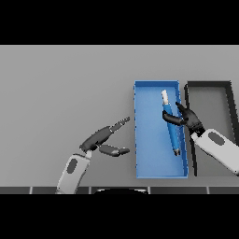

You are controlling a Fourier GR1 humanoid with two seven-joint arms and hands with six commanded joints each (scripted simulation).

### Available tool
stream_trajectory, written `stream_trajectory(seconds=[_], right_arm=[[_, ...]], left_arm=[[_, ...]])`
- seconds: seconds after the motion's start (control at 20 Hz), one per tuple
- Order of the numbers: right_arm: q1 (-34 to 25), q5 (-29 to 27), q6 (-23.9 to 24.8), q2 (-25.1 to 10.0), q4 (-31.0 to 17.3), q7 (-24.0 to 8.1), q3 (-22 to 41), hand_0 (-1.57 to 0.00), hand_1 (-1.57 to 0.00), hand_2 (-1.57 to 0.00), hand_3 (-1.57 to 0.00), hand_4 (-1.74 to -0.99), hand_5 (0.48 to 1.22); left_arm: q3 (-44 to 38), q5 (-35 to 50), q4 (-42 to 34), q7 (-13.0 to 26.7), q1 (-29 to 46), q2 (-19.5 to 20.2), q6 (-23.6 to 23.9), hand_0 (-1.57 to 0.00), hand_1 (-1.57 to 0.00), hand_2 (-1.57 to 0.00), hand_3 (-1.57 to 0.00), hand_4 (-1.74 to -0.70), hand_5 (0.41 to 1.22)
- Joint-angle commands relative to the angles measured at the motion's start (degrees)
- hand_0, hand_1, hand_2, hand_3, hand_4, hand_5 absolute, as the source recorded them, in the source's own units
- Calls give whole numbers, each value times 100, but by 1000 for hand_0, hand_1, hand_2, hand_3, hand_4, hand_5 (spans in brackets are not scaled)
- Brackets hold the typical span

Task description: Pick up the blue pipe and place it into the blue bin.

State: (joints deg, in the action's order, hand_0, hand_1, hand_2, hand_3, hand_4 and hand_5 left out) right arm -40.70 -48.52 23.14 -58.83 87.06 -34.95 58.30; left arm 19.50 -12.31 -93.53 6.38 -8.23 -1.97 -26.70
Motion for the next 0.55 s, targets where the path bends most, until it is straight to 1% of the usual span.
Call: stream_trajectory(seconds=[0.0, 0.05, 0.1, 0.15, 0.2, 0.4, 0.5], right_arm=[[-68, 3, -27, 15, -23, 0, 93, -25, -23, -23, -13, -1036, 713], [-159, -34, -19, -7, -42, 0, 175, -20, -18, -18, -10, -1033, 696], [-186, -61, -35, -63, -36, 0, 201, -16, -14, -14, -8, -1030, 682], [-174, -42, -31, -38, -64, 5, 221, -13, -11, -11, -6, -1022, 672], [-178, -30, -51, -74, 13, 0, 237, -10, -9, -9, -5, -1020, 666], [-267, -70, -118, -73, -72, 5, 314, -6, -5, -5, -3, -1022, 655], [-299, -140, -124, -68, -24, 3, 313, -6, -5, -5, -3, -1022, 643]], left_arm=[[4, -23, -1, -7, 2, -7, 26, 1, 1, 1, 1, -887, 429], [48, -38, -3, 2, 35, -61, 48, 1, 1, 1, 1, -888, 429], [25, -58, 27, -23, 20, -35, 59, 1, 1, 1, 1, -888, 429], [-2, -26, 3, -40, 34, -4, 39, 1, 1, 1, 1, -887, 431], [31, -57, 14, -5, 27, -26, 48, 1, 1, 1, 1, -886, 431], [153, -98, -126, -33, 184, -44, 44, 1, 1, 1, 1, -885, 431], [229, -181, -102, -93, 254, -80, 90, 1, 1, 1, 1, -885, 431]])
